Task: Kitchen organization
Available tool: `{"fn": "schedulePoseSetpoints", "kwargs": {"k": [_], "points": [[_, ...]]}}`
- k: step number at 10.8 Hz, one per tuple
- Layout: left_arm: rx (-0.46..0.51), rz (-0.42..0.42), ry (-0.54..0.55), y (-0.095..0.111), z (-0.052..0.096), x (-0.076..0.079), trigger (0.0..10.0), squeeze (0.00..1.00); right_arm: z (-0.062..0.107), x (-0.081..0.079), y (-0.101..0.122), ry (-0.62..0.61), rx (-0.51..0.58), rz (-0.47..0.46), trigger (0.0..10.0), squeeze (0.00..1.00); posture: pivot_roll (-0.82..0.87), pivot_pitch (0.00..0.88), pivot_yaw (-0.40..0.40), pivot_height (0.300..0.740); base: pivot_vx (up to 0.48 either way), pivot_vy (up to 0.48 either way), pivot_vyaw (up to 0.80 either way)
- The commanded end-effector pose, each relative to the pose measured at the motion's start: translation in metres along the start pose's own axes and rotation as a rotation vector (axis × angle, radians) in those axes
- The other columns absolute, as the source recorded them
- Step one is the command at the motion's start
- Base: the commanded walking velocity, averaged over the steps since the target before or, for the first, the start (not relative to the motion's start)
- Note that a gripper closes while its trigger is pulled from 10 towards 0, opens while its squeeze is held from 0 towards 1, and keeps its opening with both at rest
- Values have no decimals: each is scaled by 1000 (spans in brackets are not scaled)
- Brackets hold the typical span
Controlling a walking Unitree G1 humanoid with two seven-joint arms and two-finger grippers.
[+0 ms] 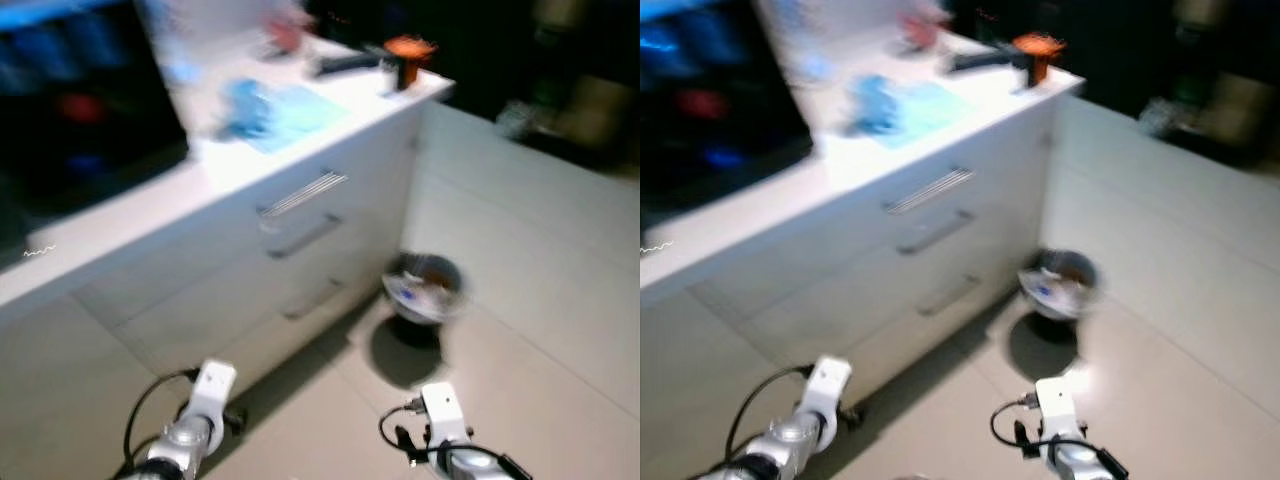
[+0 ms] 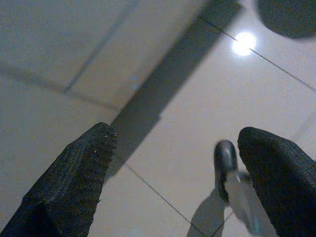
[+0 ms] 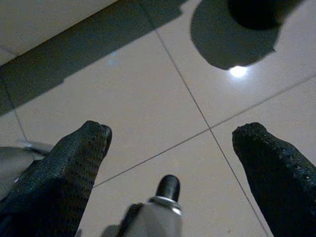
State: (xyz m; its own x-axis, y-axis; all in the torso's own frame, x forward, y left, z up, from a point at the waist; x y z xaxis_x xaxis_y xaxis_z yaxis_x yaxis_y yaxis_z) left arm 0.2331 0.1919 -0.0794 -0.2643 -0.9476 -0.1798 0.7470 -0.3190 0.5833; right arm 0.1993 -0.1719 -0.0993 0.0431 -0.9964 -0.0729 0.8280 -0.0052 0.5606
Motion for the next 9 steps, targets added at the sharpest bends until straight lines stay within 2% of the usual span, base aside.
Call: {"fn": "schedulePoseSetpoints", "kwargs": {"k": [1, 2, 3, 4, 7, 8, 9], "points": [[-26, 65, 29, -7, 1, -6, 10000, 0, 0, 1, -1, -1, -3, 5, 10000, 0, 71, 0, 125, 740, 0, 0, 800], [-23, 132, 31, -8, 1, -6, 10000, 0, 0, 1, -1, -1, -3, 5, 10000, 0, 69, 0, 121, 740, 0, 0, 800], [-18, 232, 32, -9, 2, -7, 10000, 0, 0, 0, 0, 2, 0, 4, 10000, 0, 69, 0, 119, 740, 0, 0, 800], [-17, 275, 23, -10, 2, -5, 10000, 0, 0, 0, 1, 5, 2, 7, 10000, 0, 69, 0, 111, 740, 0, 0, 800], [17, 300, -30, -5, 1, -1, 10000, 0, 0, 1, 1, 8, 0, 7, 10000, 0, 70, 0, 106, 740, 0, 0, 800], [5, 226, 5, -6, 1, -4, 10000, 0, 1, 2, 0, 1, 0, -11, 10000, 0, 69, 0, 107, 740, 0, 0, 800], [18, 212, 18, -3, 1, -6, 10000, 0, 1, 5, -3, -17, -5, -67, 10000, 0, 66, 0, 108, 740, 0, 0, 0]]}}
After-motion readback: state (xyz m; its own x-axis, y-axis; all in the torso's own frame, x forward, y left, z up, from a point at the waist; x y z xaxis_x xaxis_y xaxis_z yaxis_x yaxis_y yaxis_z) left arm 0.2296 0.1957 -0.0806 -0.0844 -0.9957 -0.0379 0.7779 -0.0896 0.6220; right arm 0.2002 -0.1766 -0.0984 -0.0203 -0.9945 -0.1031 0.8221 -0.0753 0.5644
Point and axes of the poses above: a point about 5 cm out from each wrist's last joint towards the gripper, its own z axis pointing back from the gripper into the wrist, its own y axis along the axis of the wrist's last joint, x = y × z, the point moved 2 cm from there along -z, pointing out of the wrist towards the gripper, and after that the axes turned 7 degrees about -z, right-handed, at the moved point
